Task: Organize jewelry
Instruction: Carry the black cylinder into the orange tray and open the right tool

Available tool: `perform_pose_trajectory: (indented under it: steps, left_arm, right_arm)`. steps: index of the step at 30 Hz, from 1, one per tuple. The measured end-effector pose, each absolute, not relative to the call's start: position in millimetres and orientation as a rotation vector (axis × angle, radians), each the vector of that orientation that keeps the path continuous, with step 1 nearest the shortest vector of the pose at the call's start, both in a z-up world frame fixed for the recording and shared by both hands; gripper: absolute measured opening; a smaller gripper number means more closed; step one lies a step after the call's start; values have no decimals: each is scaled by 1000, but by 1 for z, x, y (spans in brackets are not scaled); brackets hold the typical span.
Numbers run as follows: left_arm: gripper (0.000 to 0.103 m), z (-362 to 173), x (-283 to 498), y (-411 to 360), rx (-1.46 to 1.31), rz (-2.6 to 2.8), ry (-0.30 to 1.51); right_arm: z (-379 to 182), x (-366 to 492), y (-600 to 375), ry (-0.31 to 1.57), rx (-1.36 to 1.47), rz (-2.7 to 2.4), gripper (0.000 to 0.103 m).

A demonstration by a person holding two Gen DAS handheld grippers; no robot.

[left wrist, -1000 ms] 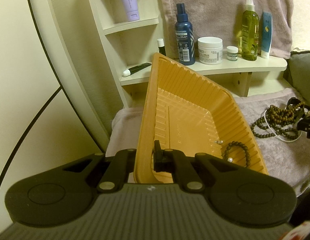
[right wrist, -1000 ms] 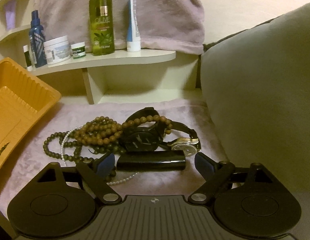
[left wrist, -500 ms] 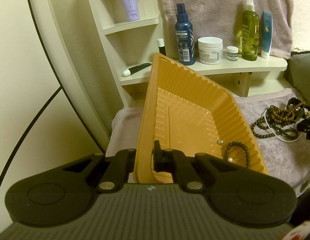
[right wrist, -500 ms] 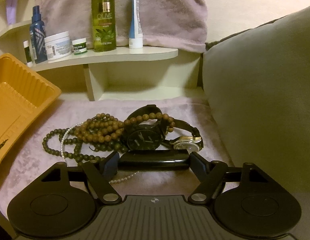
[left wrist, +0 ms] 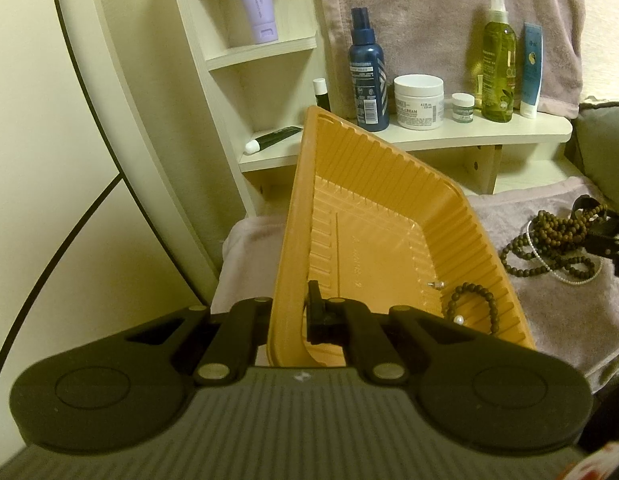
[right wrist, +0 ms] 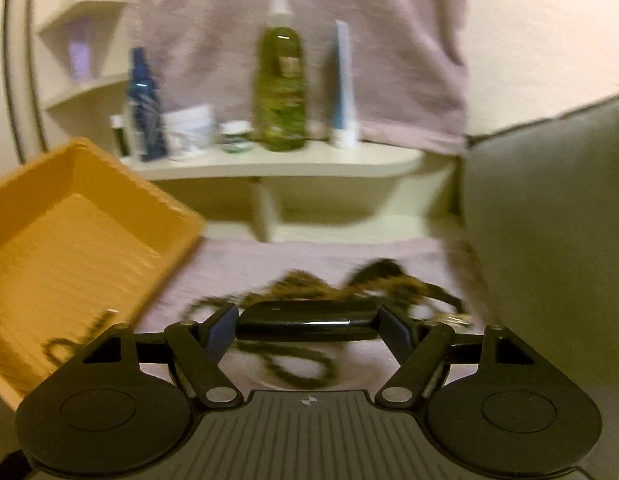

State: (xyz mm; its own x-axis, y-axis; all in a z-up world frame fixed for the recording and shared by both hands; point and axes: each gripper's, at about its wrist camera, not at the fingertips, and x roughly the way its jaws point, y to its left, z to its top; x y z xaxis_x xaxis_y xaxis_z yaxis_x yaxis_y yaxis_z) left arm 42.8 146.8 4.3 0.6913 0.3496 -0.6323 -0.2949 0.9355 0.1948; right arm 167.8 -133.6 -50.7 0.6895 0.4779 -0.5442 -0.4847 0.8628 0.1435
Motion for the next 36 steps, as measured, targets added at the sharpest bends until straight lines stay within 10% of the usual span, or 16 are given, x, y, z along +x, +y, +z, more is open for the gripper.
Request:
perform_pose_trajectory:
  steps: [36]
  left_arm:
    - [6, 7, 43, 147, 76, 348, 719]
  right_arm:
    - [-46, 133, -12, 583, -26, 941, 77]
